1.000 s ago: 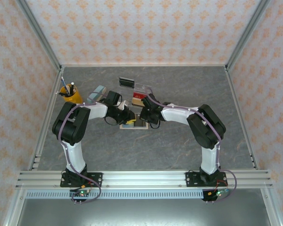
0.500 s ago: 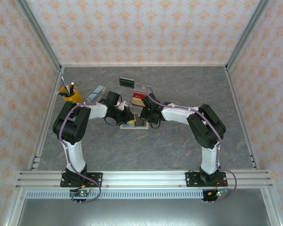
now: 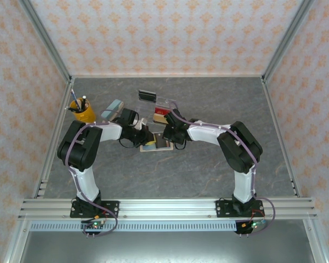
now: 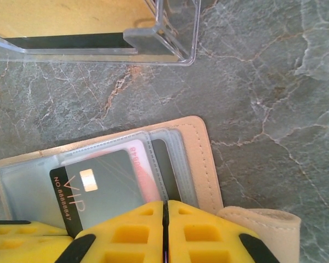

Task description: Take the credit cards out of the card holder

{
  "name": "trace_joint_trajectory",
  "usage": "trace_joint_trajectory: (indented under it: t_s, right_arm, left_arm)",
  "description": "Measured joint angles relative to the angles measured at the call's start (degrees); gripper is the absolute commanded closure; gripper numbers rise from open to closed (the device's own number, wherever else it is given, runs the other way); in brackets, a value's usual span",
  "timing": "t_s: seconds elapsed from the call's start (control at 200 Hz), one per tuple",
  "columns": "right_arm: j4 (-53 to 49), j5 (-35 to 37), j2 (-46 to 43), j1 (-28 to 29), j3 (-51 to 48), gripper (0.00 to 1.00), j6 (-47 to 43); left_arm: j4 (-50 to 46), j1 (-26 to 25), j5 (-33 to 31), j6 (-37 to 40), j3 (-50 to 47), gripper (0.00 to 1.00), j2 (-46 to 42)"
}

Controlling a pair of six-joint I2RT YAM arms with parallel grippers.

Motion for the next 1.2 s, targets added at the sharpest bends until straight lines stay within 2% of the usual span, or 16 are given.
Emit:
trace_joint_trajectory:
  t_s: [0.41,0.591,0.851,1.041,1.201]
  right_arm:
    - [-0.1,0.0,0.0,0.0,0.1,0.9,-0.2]
    - [0.2,-0.8,-1.0,0.0,-0.5,0.87,-1.8]
    - [7.7,-7.7,-4.8,0.0,-3.7,0.77,-3.4]
    - [11.1,-12.7,-4.2,0.0,-3.9,0.77,-2.9]
    - [10.3,-14.0,0.4,0.0,-1.6,0.78,-2.9]
  left_arm:
    - [-2.5,0.7,-2.3,0.5,-0.7,1.0,-2.5]
    - [-5.3,0.7,-4.5,1.8,-0.7,1.0,-5.0]
    - [-7.5,1.4,-6.8,2.2,-2.1,1.0,-7.8]
    - [-8.5,1.4,-8.0,2.2,-2.8,1.0,-9.0]
    - [-8.5,1.4,-7.8,2.1,-3.0,1.0,-9.0]
